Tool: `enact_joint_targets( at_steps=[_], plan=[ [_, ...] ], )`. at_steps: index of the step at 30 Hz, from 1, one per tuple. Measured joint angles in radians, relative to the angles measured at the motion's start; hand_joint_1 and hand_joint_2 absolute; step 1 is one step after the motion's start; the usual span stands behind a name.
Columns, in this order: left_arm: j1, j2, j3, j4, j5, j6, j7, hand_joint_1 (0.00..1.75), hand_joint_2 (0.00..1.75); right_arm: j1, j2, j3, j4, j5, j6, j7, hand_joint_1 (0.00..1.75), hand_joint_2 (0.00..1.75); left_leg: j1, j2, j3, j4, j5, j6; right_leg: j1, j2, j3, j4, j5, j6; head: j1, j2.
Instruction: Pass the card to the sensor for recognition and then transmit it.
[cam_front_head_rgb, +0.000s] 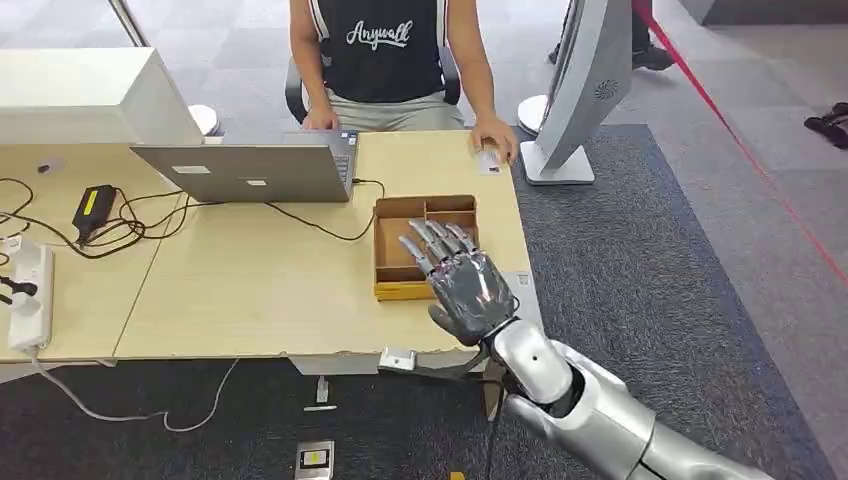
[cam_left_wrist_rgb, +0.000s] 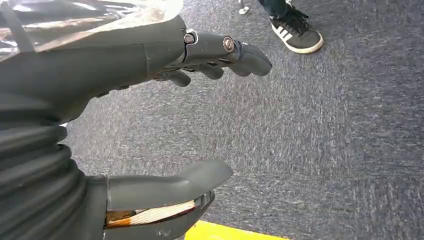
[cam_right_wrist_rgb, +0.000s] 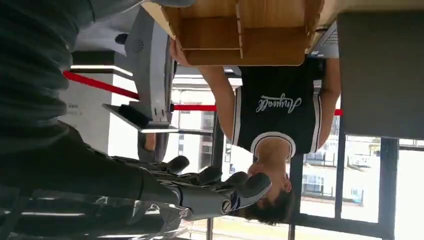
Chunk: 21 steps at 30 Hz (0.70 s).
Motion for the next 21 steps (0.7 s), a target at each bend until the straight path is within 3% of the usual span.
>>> enact_joint_targets(
  at_steps=[7,21],
  plan=[
    [-0.001,0.000,0.002,0.000,-0.011,0.000,0.008,0.00,1.75,-0.035,0.043,0.027,0.075,-0.144,0.059,0.023,0.00,1.75,0.000,0.000,0.000,0.000,0.000,0.000,0.000,0.000,0.000,0.000,0.000,0.000,0.000,0.000],
    [-0.001,0.000,0.017,0.000,-0.027,-0.007,0.014,0.00,1.75,-0.085,0.156,0.085,0.294,-0.240,0.082,0.023,0.00,1.75,0.000,0.000,0.000,0.000,0.000,0.000,0.000,0.000,0.000,0.000,0.000,0.000,0.000,0.000]
  ],
)
